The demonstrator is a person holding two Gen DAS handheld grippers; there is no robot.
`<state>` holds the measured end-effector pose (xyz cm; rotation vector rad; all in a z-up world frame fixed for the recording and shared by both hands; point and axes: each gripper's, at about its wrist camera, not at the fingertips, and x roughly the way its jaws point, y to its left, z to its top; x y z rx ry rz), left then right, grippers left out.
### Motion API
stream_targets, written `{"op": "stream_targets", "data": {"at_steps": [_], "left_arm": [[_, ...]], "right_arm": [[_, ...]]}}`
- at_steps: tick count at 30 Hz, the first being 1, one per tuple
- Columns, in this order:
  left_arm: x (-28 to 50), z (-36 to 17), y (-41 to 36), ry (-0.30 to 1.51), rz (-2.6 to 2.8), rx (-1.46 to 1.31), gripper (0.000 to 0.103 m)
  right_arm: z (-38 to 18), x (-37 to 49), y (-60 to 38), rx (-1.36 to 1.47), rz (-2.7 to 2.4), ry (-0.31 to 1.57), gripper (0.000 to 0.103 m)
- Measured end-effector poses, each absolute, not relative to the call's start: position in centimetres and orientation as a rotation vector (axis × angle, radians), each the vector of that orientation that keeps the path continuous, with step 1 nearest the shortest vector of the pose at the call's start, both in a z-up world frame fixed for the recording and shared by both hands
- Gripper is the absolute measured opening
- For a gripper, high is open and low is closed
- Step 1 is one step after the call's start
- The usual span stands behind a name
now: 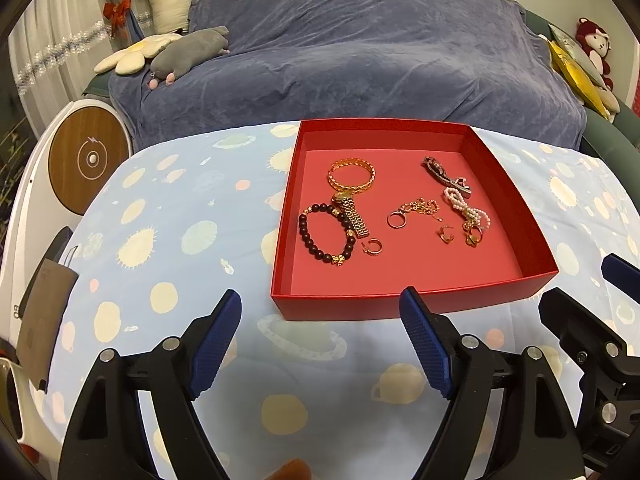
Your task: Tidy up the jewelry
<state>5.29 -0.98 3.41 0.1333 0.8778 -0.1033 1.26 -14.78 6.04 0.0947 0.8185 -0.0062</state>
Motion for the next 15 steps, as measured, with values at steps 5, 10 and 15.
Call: {"op": "stream_targets", "data": {"at_steps": [5, 10, 15], "left_arm": [[5.5, 3.21, -0.73, 0.888, -0.1, 0.121, 0.079], [5.55, 3.06, -0.54, 0.894, -0.097, 0.119, 0.079], [5.59, 2.89, -0.48, 0.893, -0.092, 0.126, 0.079]], "right_arm": [[5.86, 1.46, -14.78, 0.094, -0.013, 0.82, 0.088], [5.64, 1.58, -14.66, 0.096, -0.022, 0.817, 0.091], [5.42, 1.61, -14.56, 0.1, -0.023, 0.816, 0.093]]}}
